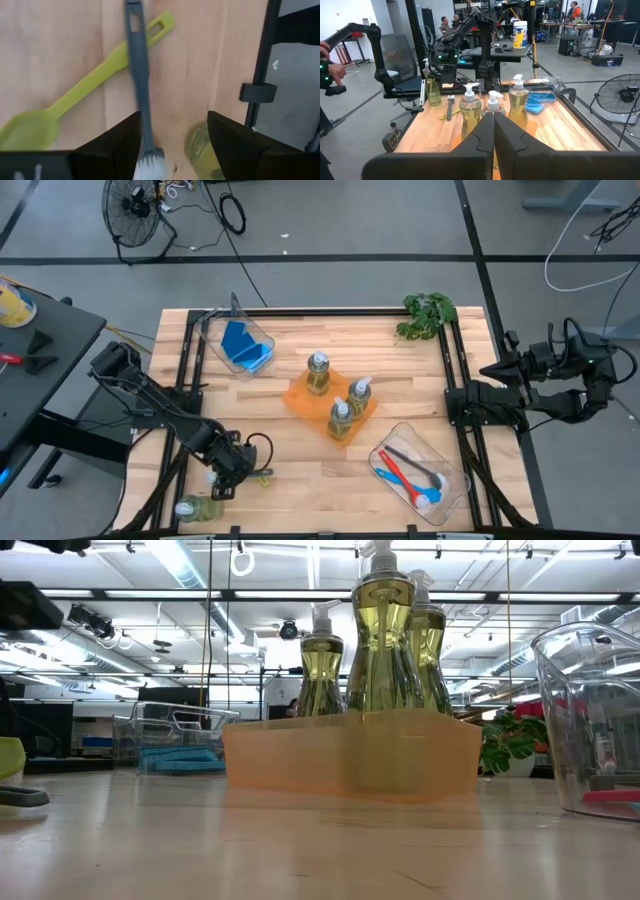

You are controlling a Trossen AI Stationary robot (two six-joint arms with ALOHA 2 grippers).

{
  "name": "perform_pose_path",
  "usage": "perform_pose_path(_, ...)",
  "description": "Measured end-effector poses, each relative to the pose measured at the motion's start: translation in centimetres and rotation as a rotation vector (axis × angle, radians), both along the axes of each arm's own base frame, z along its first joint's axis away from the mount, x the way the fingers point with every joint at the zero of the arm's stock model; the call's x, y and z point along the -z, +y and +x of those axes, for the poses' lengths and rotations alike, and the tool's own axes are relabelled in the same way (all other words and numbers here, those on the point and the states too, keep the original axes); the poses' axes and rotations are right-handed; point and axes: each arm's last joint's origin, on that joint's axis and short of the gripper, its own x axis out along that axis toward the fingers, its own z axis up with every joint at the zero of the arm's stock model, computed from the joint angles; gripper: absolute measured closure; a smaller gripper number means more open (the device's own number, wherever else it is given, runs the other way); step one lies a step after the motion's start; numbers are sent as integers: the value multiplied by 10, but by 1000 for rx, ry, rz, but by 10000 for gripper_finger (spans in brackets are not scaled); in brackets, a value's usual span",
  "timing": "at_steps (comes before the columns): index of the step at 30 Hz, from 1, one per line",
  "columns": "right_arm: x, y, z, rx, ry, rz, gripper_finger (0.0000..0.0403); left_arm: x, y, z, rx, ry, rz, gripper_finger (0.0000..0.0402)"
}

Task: Pick & Place Kitchen Sink Supplies
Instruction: Put the gray dish brush into the bottom transparent bin

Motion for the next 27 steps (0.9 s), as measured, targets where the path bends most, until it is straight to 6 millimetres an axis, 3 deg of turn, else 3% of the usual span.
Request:
perform_pose_path(15, 0, 0, 0, 0, 0, 0, 389, 34, 5, -11, -32, 30, 5, 175)
perform_pose_path(27, 0, 0, 0, 0, 0, 0, 389, 44, 5, -10, -39, -27, -18, 175)
